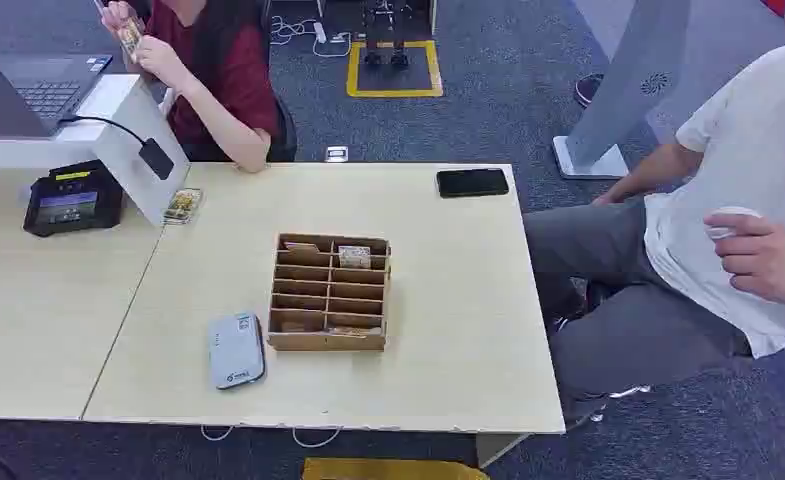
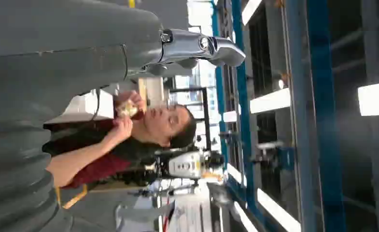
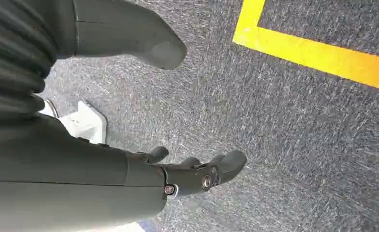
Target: Pass the card to the sensor for recognition and then transmit it.
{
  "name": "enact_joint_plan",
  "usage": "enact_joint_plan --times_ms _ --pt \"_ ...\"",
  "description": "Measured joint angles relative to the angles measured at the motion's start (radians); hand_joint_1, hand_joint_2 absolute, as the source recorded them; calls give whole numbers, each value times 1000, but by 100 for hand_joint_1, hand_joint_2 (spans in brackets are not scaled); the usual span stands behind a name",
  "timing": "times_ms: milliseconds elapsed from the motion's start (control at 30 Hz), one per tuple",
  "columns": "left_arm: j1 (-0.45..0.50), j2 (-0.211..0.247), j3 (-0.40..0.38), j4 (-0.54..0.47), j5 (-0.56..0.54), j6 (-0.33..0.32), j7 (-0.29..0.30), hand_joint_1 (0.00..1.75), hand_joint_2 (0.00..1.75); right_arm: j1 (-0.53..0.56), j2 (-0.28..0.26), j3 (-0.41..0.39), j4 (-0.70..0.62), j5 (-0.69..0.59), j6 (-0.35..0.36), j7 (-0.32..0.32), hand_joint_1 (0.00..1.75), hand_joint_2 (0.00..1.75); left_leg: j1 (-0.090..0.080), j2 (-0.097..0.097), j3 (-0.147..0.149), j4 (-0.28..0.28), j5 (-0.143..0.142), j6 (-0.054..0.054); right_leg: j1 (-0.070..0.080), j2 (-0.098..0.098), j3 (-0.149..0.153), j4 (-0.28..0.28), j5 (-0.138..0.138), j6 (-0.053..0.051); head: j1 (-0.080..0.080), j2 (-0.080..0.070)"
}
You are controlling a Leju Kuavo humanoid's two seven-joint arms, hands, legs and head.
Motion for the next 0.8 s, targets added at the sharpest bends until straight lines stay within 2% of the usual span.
enact_joint_plan --times_ms 133,200,300,333,433,533,633,733,800 --pt "21 12 -45 -34 -96 -40 -24 0 175 0 -2 -2 2 3 4 -5 0 175 0 0 0 0 0 0 0 0 0 0 0 0 0 0" --pt "43 34 -76 -52 -288 -18 -61 0 175 0 -2 -6 2 7 10 -5 0 175 0 0 0 0 0 0 0 0 0 0 0 0 -1 0" --pt "97 80 -159 -74 -624 56 -96 0 175 1 -3 -15 2 11 18 -11 0 175 0 0 0 0 0 0 0 0 0 0 0 0 0 0" --pt "120 102 -203 -79 -746 100 -100 0 175 0 -3 -17 2 14 18 -13 0 175 0 0 0 0 0 0 0 0 0 0 0 0 0 0" --pt "171 161 -304 -81 -1023 251 -100 0 175 1 -3 -23 2 25 21 -13 0 175 0 0 0 0 0 0 0 1 0 0 0 0 0 0" --pt "202 196 -399 -80 -1230 384 -51 0 175 0 -3 -23 2 43 25 -13 0 175 0 0 0 0 0 0 0 0 0 0 0 0 0 0" --pt "204 240 -496 -69 -1417 501 30 0 175 -4 -2 -23 2 51 21 -19 0 175 0 0 0 0 0 0 0 0 0 0 0 0 1 0" --pt "190 275 -571 -40 -1523 568 136 0 175 -10 -2 -24 3 56 18 -16 0 175 0 0 0 0 0 0 0 0 0 0 0 0 0 0" --pt "167 282 -590 -12 -1556 586 189 0 175 -13 -1 -28 3 56 18 -11 0 175 0 0 0 0 0 0 0 0 0 0 0 0 0 0"
